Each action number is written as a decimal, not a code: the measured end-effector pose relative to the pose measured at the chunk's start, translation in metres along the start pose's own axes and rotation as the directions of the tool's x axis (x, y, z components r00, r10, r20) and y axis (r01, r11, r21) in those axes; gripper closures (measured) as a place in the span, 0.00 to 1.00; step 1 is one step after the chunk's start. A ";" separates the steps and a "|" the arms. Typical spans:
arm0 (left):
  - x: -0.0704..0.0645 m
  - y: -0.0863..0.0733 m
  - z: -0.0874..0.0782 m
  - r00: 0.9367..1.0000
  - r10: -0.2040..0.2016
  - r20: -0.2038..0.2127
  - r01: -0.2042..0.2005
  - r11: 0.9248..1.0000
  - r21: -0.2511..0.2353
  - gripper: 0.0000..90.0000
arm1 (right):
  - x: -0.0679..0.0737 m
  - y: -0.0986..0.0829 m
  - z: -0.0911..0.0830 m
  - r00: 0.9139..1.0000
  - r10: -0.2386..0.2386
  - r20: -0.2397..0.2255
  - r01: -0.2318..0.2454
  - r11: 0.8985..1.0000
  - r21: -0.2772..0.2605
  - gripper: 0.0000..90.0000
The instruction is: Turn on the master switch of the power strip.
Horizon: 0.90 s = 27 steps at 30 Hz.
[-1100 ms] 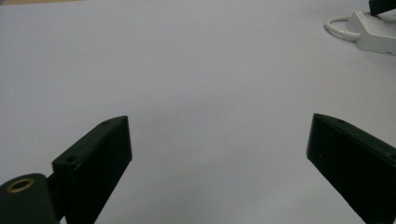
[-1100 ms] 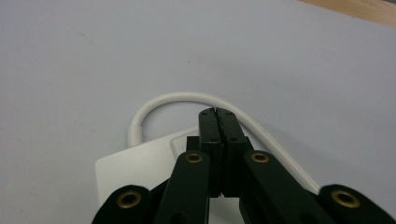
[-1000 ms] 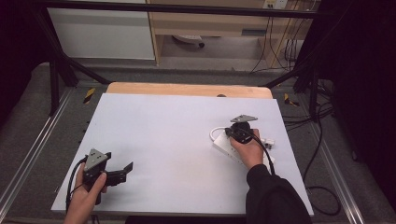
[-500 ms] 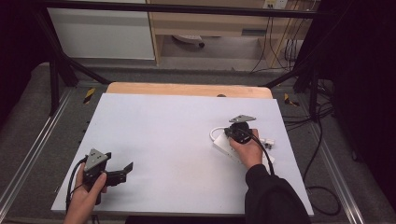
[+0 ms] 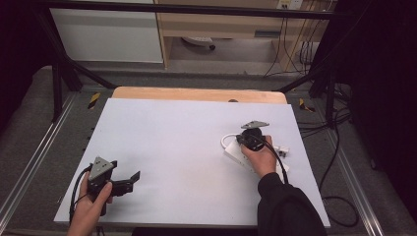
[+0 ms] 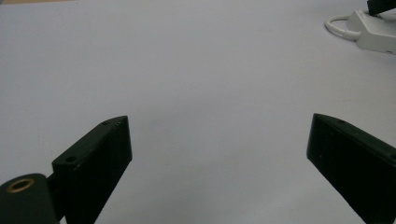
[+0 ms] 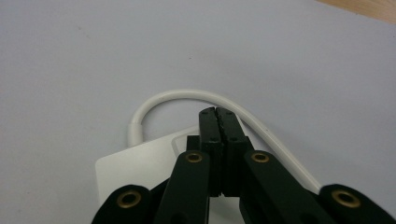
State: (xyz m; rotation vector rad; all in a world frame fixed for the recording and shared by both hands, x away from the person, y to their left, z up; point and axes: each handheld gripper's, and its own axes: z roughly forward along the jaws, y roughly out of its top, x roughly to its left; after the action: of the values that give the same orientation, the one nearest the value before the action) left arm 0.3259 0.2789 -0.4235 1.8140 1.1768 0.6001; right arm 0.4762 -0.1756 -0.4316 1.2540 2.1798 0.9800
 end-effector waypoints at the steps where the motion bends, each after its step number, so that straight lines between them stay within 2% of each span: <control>1: 0.000 0.000 0.000 1.000 0.000 0.000 0.000 1.000 0.000 0.08 | 0.000 0.000 0.000 1.000 -0.002 0.001 0.002 1.000 0.000 1.00; 27: 0.000 0.000 0.000 1.000 -0.002 -0.003 0.002 1.000 0.002 0.08 | 0.001 0.000 0.000 1.000 -0.011 0.005 0.011 1.000 -0.001 1.00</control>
State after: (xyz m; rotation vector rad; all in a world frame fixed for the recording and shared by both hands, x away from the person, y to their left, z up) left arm 0.3261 0.2789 -0.4237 1.8134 1.1818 0.6010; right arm 0.4755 -0.1747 -0.4319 1.2413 2.1797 0.9723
